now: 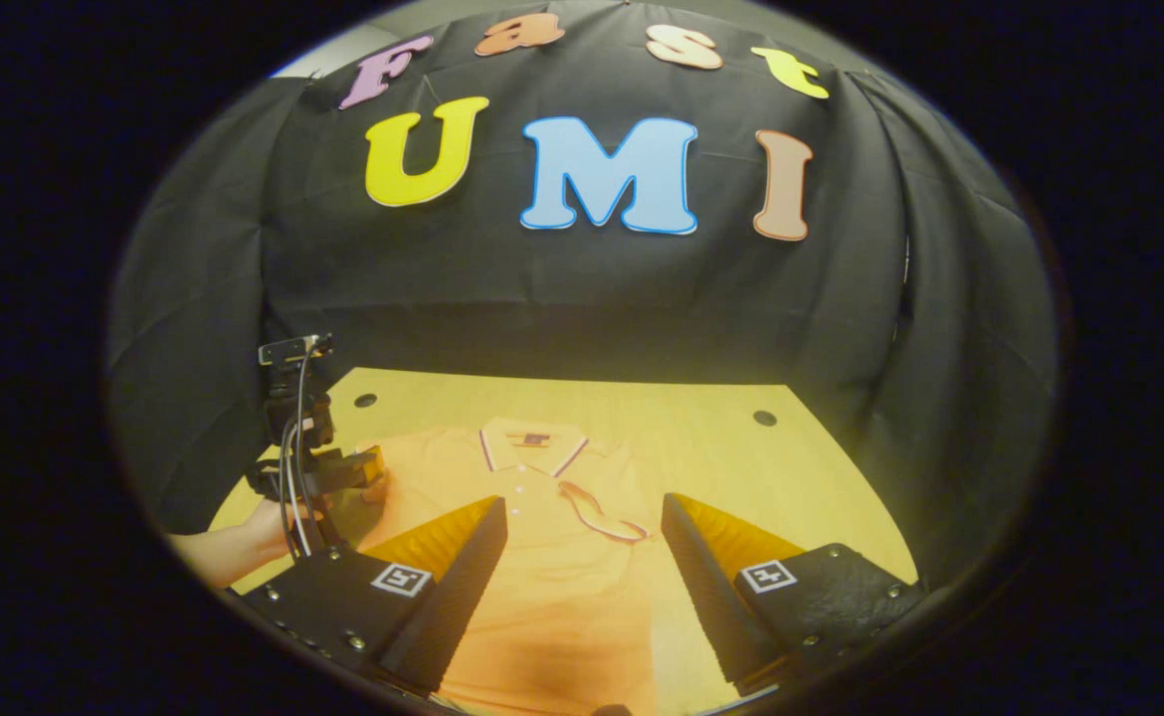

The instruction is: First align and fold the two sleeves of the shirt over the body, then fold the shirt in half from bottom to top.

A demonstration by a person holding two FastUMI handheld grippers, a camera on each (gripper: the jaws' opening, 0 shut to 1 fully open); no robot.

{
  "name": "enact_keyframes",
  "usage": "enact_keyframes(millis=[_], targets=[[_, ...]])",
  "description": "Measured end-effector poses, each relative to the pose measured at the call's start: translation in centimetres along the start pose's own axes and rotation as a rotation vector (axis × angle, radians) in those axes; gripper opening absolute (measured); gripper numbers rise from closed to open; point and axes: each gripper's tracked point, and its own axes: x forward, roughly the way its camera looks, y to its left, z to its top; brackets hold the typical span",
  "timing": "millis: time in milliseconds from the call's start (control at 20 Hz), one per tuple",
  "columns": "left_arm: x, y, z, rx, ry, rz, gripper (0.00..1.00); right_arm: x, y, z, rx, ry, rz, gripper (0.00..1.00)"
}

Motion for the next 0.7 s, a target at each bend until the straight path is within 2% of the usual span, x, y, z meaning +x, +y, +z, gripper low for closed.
enact_keyframes(millis=[300, 700], targets=[[2.7, 1.6, -1.5, -0.034, 0.066, 0.029, 0.94, -0.8, 0.8, -1.6, -0.001, 0.035, 0.016, 0.97], [4.5, 0.3, -1.3, 0.079, 0.097, 0.019, 0.94, -0.6, 0.0, -2.4, 0.030, 0.053, 0.025, 0.97]])
